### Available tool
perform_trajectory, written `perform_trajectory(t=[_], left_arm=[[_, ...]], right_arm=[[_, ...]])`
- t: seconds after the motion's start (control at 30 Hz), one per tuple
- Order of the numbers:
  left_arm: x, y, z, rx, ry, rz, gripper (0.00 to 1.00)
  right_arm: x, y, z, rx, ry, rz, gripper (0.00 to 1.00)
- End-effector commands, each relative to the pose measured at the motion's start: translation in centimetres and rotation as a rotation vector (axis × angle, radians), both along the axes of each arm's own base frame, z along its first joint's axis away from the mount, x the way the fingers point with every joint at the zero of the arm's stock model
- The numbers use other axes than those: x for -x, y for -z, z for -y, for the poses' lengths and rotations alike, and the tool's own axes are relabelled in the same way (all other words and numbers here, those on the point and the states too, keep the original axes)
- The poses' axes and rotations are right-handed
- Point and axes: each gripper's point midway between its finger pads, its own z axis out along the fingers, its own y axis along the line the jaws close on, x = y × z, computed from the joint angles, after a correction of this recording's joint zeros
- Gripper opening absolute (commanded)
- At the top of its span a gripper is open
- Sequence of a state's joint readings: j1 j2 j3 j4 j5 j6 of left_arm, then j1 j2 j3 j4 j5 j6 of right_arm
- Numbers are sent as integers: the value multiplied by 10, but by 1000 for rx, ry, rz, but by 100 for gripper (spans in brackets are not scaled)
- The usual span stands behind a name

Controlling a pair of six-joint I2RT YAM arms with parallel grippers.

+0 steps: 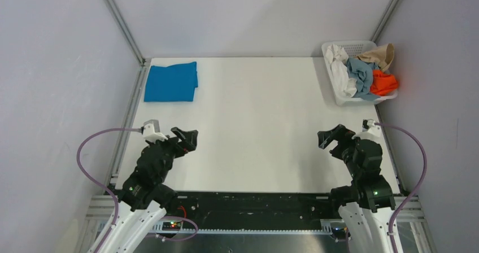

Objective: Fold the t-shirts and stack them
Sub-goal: Grab crumpled tshirt from bin with the right arm

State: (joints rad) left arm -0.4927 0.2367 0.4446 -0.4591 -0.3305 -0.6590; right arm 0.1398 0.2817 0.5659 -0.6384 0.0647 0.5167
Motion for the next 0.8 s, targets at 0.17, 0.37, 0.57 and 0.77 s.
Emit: perform_trajectory(t=[0.17,0.37,0.57,0.77], left_arm=[[-7,-3,-1,2,-35,-18,100],[-20,1,2,-32,-45,-42,100],[-32,16,12,-95,-1,-67,100],[-40,23,13,-138,-4,-68,100]], right_arm=[[-37,-30,-4,-31,15,100,99],[-103,-57,19,83,120,67,99],[-176,-43,90,119,304,-71,99],[-243,-55,139,144,325,-34,99]])
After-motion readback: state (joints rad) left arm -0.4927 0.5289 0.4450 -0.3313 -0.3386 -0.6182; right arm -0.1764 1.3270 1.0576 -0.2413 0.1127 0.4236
